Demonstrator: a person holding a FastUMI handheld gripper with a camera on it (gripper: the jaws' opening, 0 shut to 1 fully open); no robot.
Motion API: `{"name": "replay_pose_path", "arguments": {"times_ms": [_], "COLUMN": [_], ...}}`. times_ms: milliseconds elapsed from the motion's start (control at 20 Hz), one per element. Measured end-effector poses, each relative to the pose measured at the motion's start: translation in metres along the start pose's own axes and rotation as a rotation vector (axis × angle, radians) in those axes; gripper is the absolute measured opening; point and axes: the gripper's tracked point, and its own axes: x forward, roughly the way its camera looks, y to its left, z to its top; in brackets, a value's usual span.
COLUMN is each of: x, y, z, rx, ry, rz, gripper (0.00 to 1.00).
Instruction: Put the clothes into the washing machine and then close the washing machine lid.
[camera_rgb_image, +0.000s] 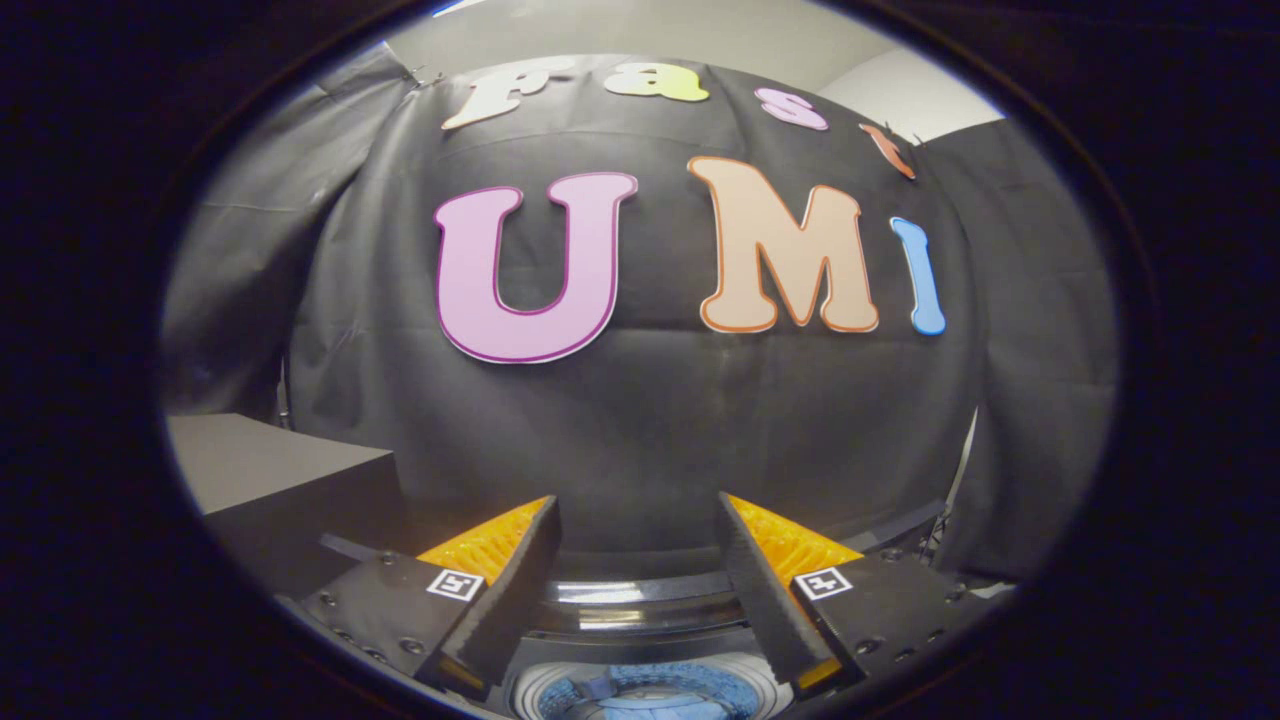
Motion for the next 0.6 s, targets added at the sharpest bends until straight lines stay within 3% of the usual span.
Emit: {"name": "replay_pose_path", "arguments": {"times_ms": [600], "x": [-0.047], "y": [-0.013], "z": [-0.060], "rx": [-0.025], "ry": [0.114], "rz": [-0.062], "gripper": [0.96]}}
